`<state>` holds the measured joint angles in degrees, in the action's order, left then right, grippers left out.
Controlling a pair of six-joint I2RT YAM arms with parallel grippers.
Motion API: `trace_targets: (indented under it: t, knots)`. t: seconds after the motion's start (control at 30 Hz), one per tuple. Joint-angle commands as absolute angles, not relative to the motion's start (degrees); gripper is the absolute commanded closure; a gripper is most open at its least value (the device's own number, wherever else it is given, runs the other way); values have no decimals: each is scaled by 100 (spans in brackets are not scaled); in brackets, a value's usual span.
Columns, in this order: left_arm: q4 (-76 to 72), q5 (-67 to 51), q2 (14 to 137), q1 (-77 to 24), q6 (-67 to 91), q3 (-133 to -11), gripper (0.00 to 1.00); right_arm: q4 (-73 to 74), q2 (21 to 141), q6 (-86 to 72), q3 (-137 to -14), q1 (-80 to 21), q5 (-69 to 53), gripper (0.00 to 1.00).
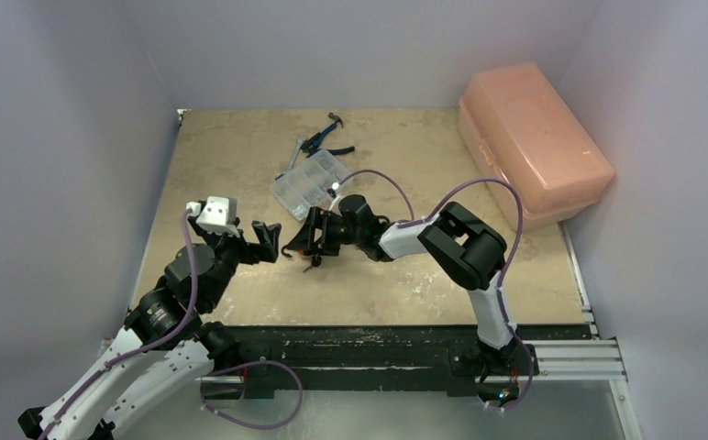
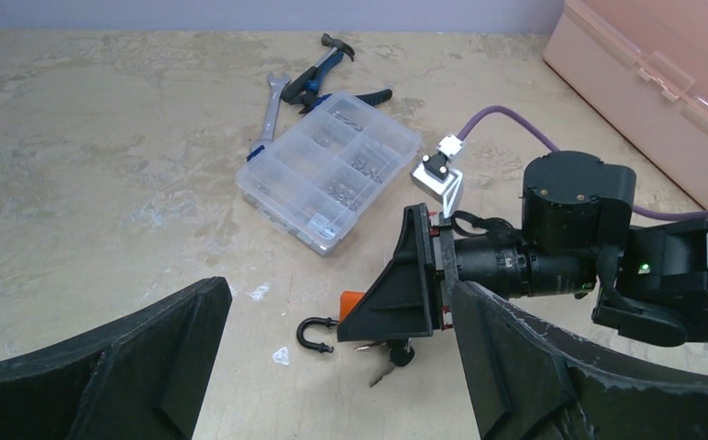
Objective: Unlock with the key
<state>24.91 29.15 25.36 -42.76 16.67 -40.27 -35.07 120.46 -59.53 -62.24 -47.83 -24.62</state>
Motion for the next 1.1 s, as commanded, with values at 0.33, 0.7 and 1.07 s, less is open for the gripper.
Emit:
trace_targets:
  t: [0.33,0.7,1.07]
  knots:
    - [2371,2883,2439,-4236,1566,-4131,1,-887,10241,-4047,-6407,-4594,-818,6]
    - [2369,2918,2461,-4221,1554,-4131,1,797,9070,-2840,-6843,-4597,210,1]
    - [2356,2926,2499,-4195,1513,-4131,1,215,7815,-2251,-5906,-4610,497,8]
